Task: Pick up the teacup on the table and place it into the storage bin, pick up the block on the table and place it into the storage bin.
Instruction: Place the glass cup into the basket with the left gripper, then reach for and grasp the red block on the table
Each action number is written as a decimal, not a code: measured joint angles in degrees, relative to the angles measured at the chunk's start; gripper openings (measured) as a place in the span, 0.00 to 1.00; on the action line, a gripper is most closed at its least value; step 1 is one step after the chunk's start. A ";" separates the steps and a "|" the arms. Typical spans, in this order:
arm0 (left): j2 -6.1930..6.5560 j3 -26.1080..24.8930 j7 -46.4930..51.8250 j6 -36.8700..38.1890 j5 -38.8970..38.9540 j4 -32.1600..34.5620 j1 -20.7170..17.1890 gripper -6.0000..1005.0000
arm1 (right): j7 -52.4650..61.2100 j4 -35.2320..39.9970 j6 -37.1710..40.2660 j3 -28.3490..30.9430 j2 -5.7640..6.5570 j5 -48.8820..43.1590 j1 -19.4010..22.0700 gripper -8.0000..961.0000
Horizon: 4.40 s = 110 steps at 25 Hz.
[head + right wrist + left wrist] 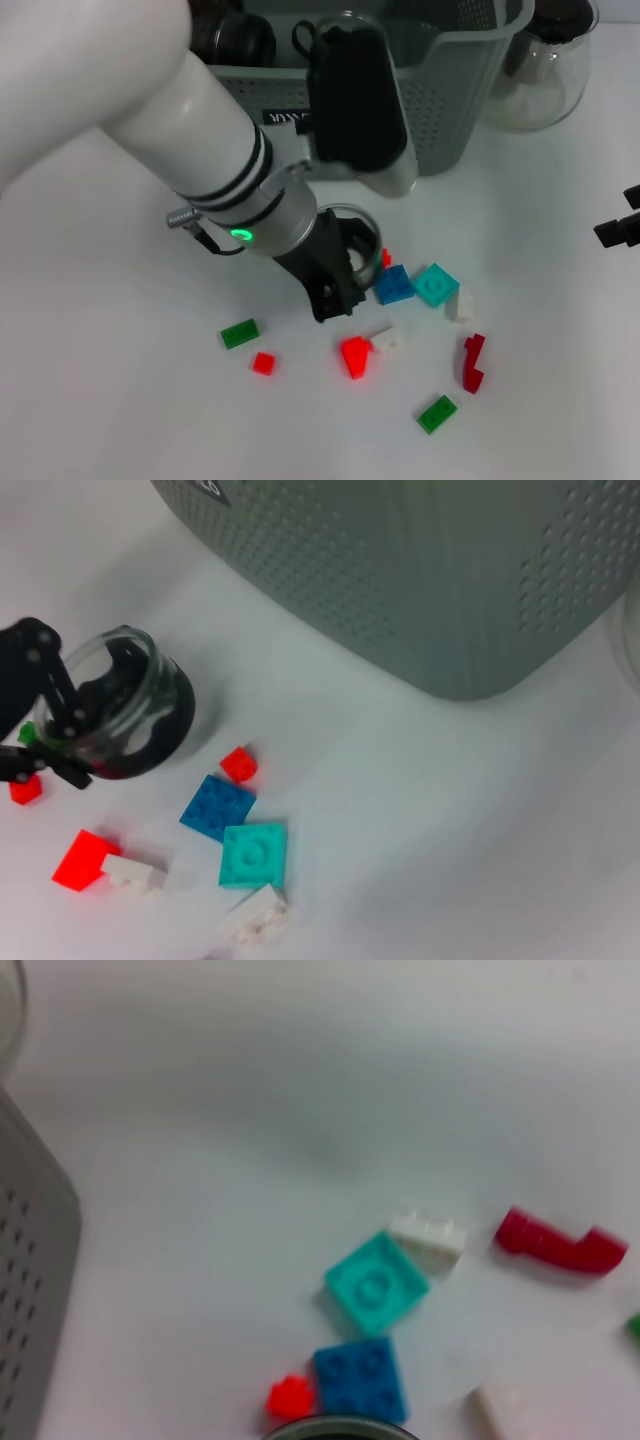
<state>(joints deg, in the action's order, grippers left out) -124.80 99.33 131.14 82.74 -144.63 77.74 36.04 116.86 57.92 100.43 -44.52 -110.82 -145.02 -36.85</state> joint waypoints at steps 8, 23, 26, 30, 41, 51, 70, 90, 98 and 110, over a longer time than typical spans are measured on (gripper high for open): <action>0.39 -18.43 4.24 13.32 18.69 5.31 2.02 0.07 | -0.97 0.00 -0.74 0.36 0.23 0.00 0.03 0.95; 8.16 -43.84 8.39 5.44 21.35 -4.76 20.92 0.06 | -0.58 -0.10 -0.37 0.26 0.94 -0.10 0.03 0.95; 8.25 -43.34 7.64 -2.39 16.00 -11.60 24.00 0.06 | -0.86 -0.10 -0.46 -0.07 0.96 -0.14 -0.01 0.95; 8.09 -40.20 7.36 -11.02 11.48 -19.95 26.93 0.06 | -1.03 -0.07 -0.60 -0.17 0.96 -0.26 -0.37 0.95; 3.29 -35.56 8.17 -26.79 -1.67 -31.73 30.77 0.06 | -1.98 -0.24 -1.31 -0.25 0.48 -2.64 -0.92 0.95; 1.40 -33.54 7.90 -34.76 -5.24 -36.89 31.49 0.06 | -2.56 -0.46 -2.14 -0.29 0.43 -2.65 -1.10 0.95; 0.61 -27.18 7.73 -41.92 -6.95 -42.25 31.36 0.05 | -2.61 -0.62 -2.62 -0.17 0.33 -2.64 -0.85 0.95; 0.66 -26.31 7.83 -40.93 -8.02 -42.17 31.02 0.10 | -2.49 -0.62 -2.85 -0.39 0.34 -2.71 -0.93 0.95; 0.61 -26.29 7.82 -40.19 -8.05 -41.95 31.02 0.15 | -2.41 -0.62 -2.89 -0.39 0.26 -2.88 -1.02 0.95; 0.70 -27.26 9.54 -31.08 -8.08 -24.39 24.17 0.35 | -2.45 -0.62 -2.87 -0.32 0.25 -2.99 -0.89 0.95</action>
<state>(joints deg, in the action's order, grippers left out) -124.10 72.08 140.68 51.67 -152.70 53.35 60.20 114.41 57.30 97.56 -44.85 -110.57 -148.01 -37.75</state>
